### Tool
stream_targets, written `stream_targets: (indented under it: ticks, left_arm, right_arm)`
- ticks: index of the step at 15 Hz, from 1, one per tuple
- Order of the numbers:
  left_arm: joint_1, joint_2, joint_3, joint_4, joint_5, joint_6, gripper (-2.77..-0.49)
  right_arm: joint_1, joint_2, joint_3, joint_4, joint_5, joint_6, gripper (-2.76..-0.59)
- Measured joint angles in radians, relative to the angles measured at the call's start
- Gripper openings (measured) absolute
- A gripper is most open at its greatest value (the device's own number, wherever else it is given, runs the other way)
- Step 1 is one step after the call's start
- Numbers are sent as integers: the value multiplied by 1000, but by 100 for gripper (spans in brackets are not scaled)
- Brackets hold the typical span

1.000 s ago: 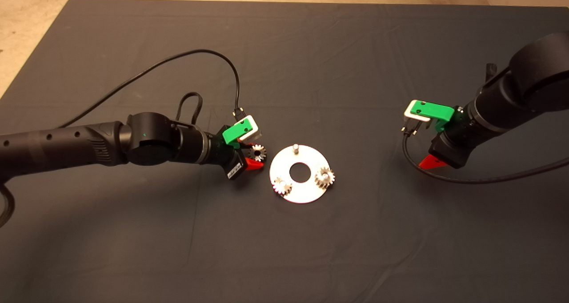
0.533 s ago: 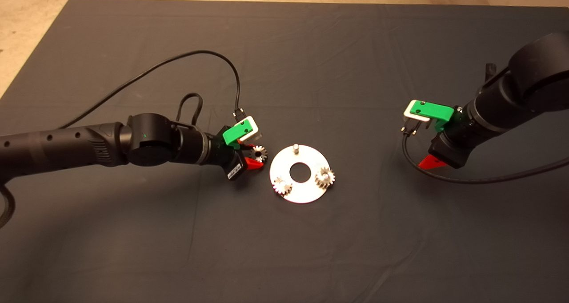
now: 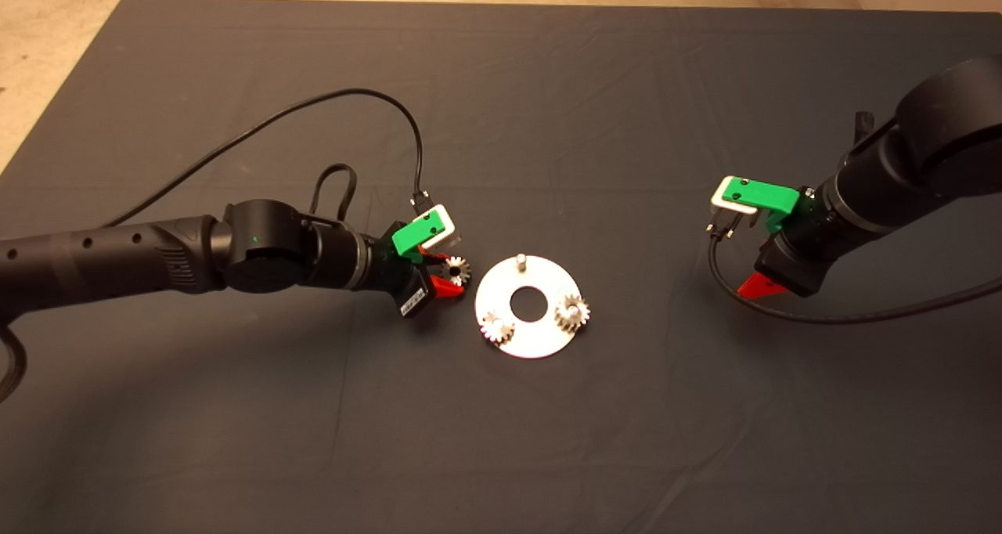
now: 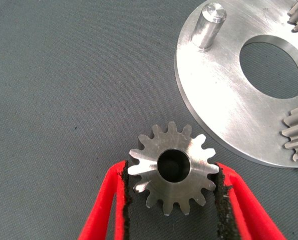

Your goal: Install three planetary gears onto the carrier pins

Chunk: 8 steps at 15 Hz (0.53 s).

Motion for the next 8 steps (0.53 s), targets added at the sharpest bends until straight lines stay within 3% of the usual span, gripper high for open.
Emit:
stream_targets:
  ticks: [6,8]
  left_arm:
    - [-1,2,0,0,14,0,-254]
    - [-7,4,5,0,38,0,-254]
  right_arm:
    - [0,-6,-3,0,0,0,-162]
    - [0,-13,-5,0,0,-1,-162]
